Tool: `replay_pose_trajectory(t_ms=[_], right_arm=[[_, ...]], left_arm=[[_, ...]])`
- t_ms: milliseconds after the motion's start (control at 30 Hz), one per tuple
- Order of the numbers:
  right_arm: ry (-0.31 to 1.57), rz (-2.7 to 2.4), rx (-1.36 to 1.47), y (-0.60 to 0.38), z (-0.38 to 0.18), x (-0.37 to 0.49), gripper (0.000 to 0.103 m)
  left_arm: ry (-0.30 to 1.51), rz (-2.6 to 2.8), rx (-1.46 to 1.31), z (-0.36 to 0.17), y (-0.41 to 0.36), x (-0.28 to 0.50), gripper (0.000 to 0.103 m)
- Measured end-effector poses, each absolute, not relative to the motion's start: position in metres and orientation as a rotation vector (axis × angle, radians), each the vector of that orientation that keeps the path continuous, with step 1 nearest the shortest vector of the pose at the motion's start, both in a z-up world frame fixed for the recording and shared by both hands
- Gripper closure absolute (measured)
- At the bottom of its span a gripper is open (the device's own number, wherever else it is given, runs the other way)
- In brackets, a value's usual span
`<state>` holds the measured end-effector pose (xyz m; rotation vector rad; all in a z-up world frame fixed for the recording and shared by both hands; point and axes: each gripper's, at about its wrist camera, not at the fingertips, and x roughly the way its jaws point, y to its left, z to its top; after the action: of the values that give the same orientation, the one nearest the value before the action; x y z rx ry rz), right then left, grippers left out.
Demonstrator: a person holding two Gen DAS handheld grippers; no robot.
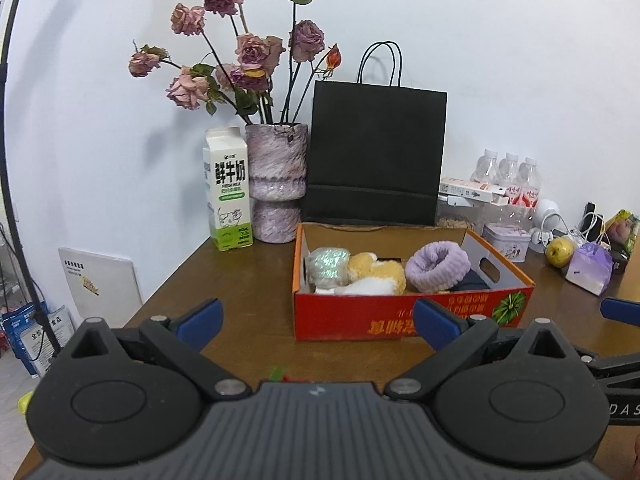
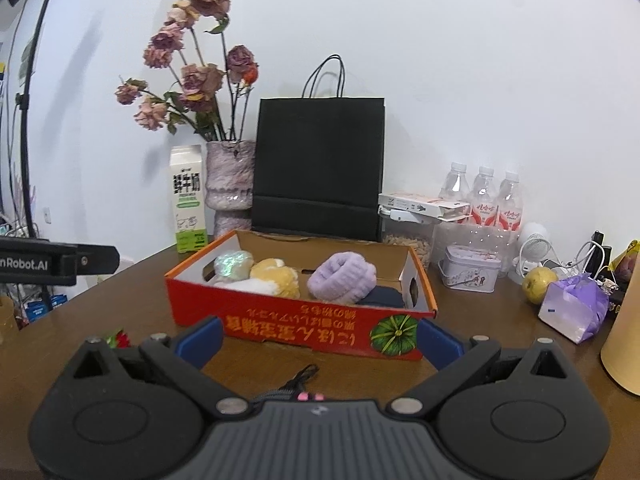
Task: Organize objects
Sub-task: 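Withdraw both grippers from the box toward the purple cloth bag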
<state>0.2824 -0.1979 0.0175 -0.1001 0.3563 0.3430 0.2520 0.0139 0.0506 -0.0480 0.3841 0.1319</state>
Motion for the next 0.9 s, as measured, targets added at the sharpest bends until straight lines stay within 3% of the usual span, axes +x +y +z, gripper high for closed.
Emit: replay_pose_trajectory(t_ms=[900], right_arm=[[0.580,0.443,-0.167,-0.142,-0.047,0.226,0.000]], left_arm=[[0.519,0.164,-0.033,-0.013,0.084,0.173,0.000]])
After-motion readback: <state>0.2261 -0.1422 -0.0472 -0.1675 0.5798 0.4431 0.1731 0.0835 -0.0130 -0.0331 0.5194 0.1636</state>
